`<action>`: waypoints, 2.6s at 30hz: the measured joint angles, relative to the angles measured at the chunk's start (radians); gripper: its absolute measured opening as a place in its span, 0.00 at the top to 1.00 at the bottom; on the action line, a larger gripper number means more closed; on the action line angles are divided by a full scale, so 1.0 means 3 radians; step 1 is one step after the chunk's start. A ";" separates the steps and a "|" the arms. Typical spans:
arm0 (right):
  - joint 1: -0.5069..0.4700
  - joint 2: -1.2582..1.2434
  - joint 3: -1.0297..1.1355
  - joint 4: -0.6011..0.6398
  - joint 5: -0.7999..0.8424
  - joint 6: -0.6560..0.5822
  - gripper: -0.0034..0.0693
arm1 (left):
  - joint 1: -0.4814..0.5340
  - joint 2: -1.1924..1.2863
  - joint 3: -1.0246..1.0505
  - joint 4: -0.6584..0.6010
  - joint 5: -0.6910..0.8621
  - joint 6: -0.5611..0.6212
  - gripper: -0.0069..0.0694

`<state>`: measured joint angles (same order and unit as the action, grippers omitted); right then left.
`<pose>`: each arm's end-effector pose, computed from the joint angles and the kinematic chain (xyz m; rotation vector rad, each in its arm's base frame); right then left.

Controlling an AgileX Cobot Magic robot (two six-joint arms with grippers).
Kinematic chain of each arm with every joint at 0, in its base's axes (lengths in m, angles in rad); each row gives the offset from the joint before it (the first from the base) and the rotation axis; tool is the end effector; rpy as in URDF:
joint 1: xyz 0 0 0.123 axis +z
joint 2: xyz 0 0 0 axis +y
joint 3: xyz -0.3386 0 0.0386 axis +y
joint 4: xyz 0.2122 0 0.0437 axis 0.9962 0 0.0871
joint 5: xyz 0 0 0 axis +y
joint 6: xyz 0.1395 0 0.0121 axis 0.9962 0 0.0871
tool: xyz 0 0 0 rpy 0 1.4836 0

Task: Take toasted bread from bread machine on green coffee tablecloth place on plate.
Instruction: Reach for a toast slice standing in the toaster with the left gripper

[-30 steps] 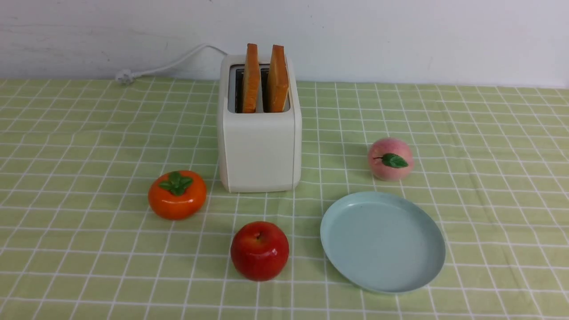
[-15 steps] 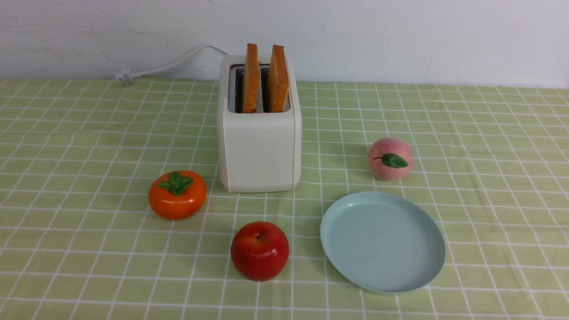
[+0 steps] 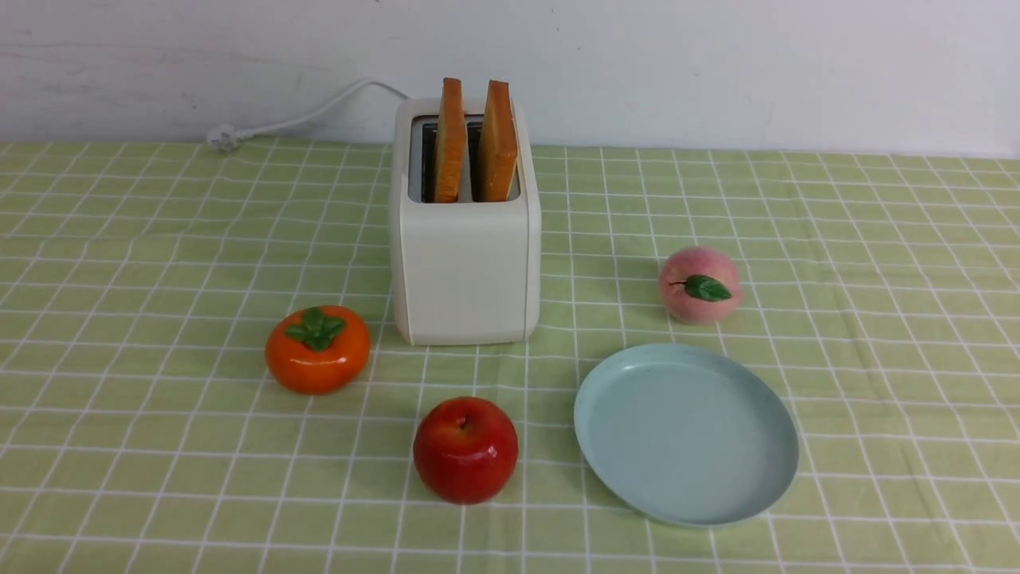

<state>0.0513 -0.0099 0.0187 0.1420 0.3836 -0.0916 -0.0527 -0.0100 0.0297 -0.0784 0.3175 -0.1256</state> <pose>0.0067 0.0078 0.1584 -0.0469 1.8730 0.1127 0.0095 -0.0039 0.1631 -0.1170 1.8207 -0.2009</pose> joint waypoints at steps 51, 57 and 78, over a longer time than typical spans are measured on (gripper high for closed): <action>0.0000 0.1139 -0.1476 0.1386 0.0413 -0.0744 0.95 | -0.0099 0.1465 -0.1451 -0.1085 -0.0648 0.0170 0.93; 0.0000 0.1356 -0.1765 0.1458 0.0421 -0.1036 0.95 | -0.0615 0.2126 -0.1692 -0.1077 -0.1016 0.0419 0.93; 0.0000 0.1356 -0.1772 0.2693 0.0532 -0.2285 0.95 | -0.1861 0.5230 -0.3046 -0.1276 -0.3164 0.1487 0.54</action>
<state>0.0513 0.3969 -0.5128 0.9500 0.5430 -0.7770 -0.6111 1.5591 -0.8842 -0.4612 -0.6317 0.3204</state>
